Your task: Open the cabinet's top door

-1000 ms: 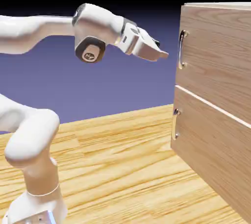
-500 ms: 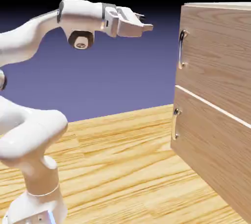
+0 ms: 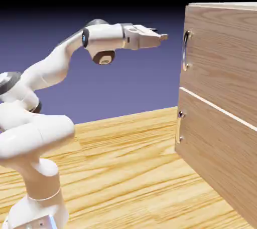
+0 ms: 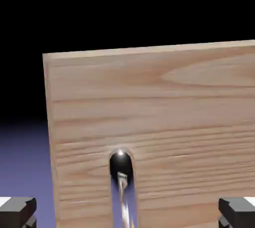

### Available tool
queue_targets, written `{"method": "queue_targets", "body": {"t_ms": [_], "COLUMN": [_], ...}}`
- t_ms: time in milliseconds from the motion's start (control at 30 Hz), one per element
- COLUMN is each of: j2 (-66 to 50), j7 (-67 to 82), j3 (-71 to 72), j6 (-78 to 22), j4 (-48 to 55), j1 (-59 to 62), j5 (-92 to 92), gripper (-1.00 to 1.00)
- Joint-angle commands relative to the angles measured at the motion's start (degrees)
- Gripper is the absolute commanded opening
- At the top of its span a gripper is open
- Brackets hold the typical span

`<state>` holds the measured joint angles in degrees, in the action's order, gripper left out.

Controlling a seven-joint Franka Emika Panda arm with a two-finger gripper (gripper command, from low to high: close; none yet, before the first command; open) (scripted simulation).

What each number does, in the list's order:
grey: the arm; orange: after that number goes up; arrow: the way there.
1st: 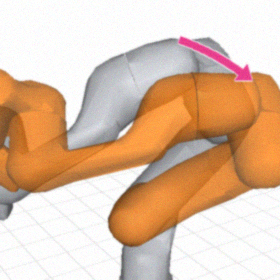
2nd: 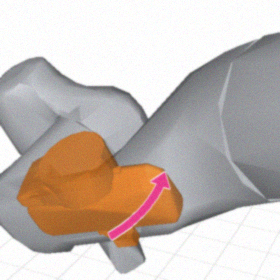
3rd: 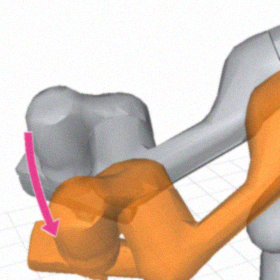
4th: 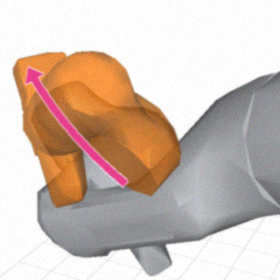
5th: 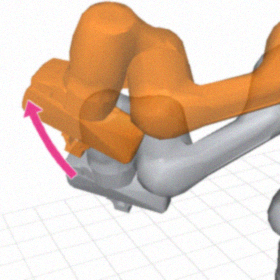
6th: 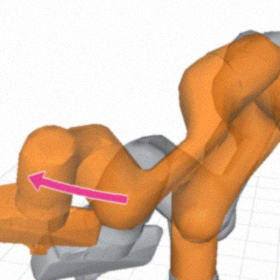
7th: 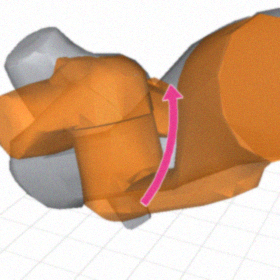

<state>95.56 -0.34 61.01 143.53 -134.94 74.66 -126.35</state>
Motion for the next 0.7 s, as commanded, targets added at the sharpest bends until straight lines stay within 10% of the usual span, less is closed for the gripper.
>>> {"method": "queue_targets", "body": {"t_ms": [0,333,367,667], "j2": [1.2,4.1,4.1,5.4], "j7": [0.8,3.4,3.4,13.0], "j3": [1.2,6.0,6.0,2.8], "j6": [-0.6,-1.7,-1.7,-15.5], "j4": [0.5,10.8,10.8,-5.8], "j1": [1.5,14.5,14.5,4.3], "j5": [-2.5,-13.6,-13.6,-18.6], "gripper": [0.00,0.00,-1.00,-1.00]}}
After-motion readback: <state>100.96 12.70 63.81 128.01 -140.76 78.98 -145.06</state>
